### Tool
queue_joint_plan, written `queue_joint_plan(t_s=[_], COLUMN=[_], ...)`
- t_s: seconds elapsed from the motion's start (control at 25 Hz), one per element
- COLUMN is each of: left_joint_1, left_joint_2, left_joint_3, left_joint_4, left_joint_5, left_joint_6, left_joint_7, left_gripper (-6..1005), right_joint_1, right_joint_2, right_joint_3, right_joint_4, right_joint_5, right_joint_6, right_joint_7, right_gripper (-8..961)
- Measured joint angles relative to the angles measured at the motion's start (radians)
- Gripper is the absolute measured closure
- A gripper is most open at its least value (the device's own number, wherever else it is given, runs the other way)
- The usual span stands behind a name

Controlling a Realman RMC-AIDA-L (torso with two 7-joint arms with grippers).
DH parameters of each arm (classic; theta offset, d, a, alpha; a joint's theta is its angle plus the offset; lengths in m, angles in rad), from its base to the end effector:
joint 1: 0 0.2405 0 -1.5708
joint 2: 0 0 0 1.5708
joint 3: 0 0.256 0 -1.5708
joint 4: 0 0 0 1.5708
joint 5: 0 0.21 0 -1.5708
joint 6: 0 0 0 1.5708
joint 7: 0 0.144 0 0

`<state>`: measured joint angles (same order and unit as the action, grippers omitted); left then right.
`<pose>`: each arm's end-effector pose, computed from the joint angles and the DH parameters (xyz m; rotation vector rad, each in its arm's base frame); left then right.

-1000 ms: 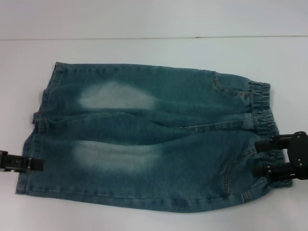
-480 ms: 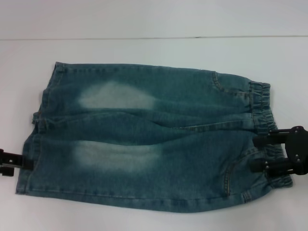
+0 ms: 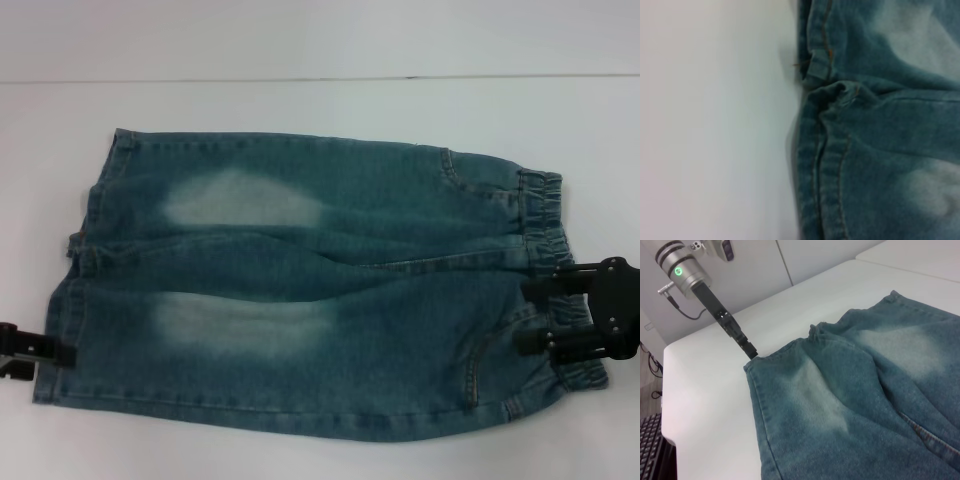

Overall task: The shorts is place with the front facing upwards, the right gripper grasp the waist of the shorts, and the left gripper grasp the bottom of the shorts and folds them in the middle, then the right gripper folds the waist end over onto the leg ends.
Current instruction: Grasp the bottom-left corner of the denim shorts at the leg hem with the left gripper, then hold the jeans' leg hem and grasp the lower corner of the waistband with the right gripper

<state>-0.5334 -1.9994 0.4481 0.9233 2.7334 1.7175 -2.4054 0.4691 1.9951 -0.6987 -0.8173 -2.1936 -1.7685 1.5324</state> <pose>-0.3441 0.2985 0.0800 -2.1056 -1.9520 0.0156 0.2905 0.3006 0.0451 -2.9005 0.7348 0.4077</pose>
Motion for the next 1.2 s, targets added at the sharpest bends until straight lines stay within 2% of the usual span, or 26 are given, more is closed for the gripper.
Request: queue_joint_plan(t_s=[0.36,0.76,1.2], left_joint_1=[-0.018,-0.045,-0.045], left_joint_2=[-0.004,-0.003,-0.001], left_joint_3=[0.018,0.053,0.067], left_joint_4=[-0.034,-0.045,-0.042], left_joint_5=[0.02,0.019,0.02], left_joint_6=[-0.031,-0.007,-0.004], left_joint_7=[-0.001,0.007,0.02], left_gripper=[285,290,731], right_joint_1=[-0.007,-0.004,-0.001], right_joint_2=[0.001,0.002,0.002], right_joint_3=[-0.002,-0.002,0.007], right_joint_4=[0.0,0.0,0.0], right_joint_5=[0.0,0.0,0.002], right_joint_6=[0.015,0.019,0.019], right_joint_7=[-0.001,-0.002,-0.001], right_gripper=[128,129,131])
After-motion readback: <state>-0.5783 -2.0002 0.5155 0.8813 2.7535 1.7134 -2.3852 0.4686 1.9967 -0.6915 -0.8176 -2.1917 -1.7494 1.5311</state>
